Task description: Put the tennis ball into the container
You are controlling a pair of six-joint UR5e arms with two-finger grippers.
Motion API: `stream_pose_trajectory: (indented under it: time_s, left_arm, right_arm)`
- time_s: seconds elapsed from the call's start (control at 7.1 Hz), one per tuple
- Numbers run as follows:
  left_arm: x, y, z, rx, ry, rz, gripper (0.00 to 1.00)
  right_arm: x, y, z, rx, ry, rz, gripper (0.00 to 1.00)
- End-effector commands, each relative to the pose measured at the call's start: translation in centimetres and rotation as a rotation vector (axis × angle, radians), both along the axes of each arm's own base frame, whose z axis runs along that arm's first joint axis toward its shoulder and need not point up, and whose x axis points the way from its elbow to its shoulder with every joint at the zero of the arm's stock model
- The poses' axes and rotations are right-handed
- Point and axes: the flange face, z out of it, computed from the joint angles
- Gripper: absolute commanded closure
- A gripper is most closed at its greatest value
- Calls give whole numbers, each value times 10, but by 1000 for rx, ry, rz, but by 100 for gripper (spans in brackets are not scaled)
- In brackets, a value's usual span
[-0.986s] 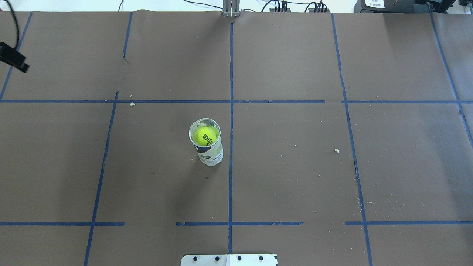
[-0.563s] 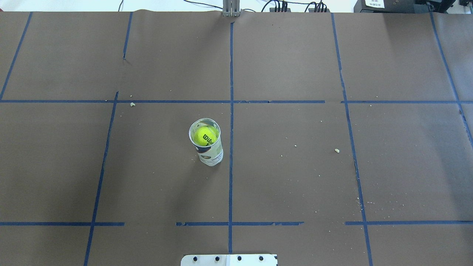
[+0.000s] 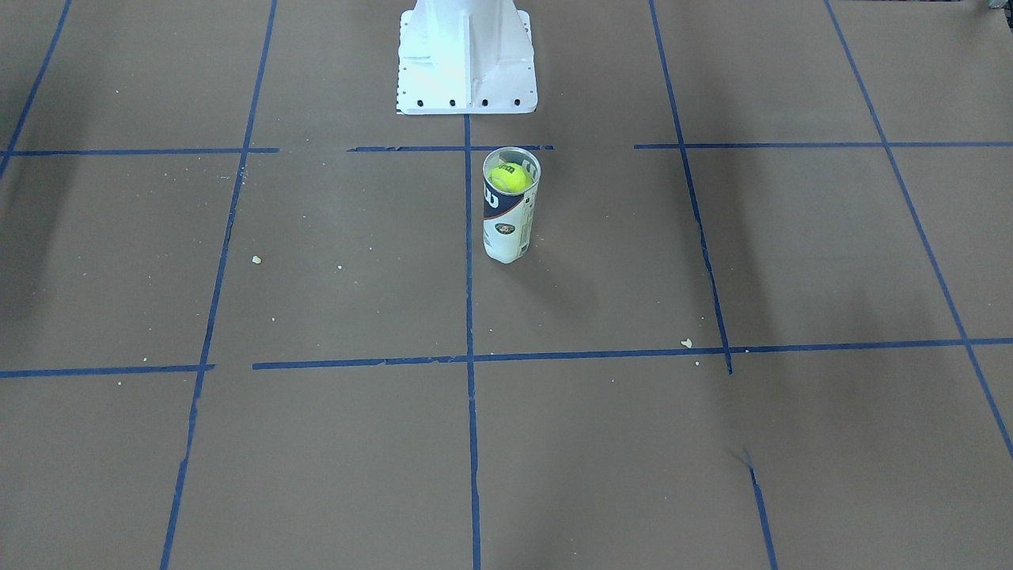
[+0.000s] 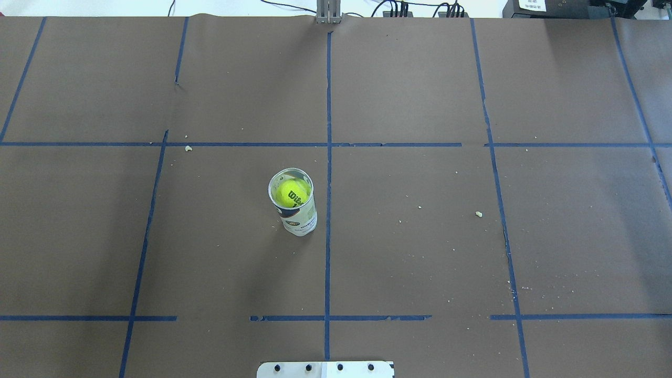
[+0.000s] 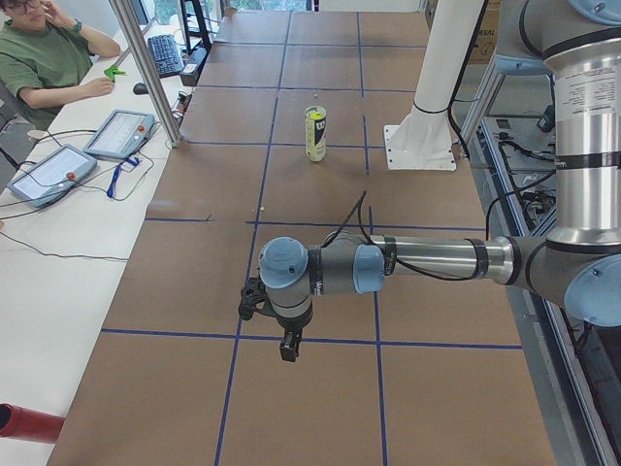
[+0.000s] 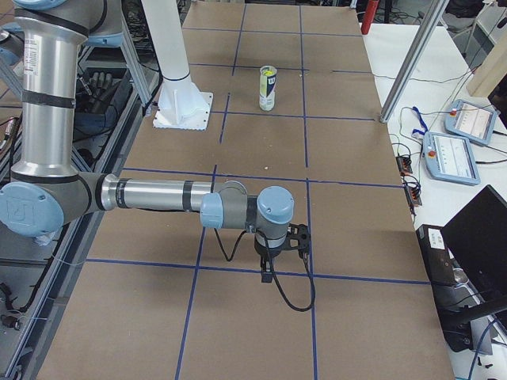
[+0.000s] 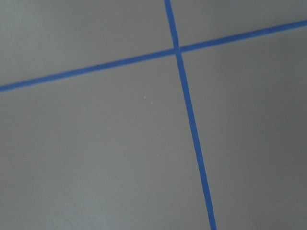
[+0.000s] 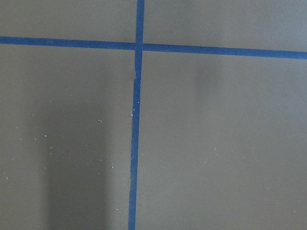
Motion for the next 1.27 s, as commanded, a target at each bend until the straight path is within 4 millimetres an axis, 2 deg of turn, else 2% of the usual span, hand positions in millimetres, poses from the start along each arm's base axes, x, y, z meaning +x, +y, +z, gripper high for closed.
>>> stream_pose_trajectory:
  time_s: [0.0, 0.14, 0.28, 0.42, 1.13]
  left_arm:
    - [-1, -11, -16, 54, -8, -1, 0]
    - [-2, -23, -20, 64, -11, 0, 0]
    - [-4, -24, -19, 68, -42, 4, 0]
    - [-4, -27, -27, 85, -50, 6, 0]
    - [-4, -24, -28, 84, -50, 6, 0]
  right_arm:
    - [0, 0, 0, -1, 0, 0, 0]
    - [0, 0, 0, -1, 0, 0, 0]
    - [0, 0, 0, 1, 0, 0, 0]
    - [0, 0, 0, -1, 0, 0, 0]
    - [0, 0, 0, -1, 0, 0, 0]
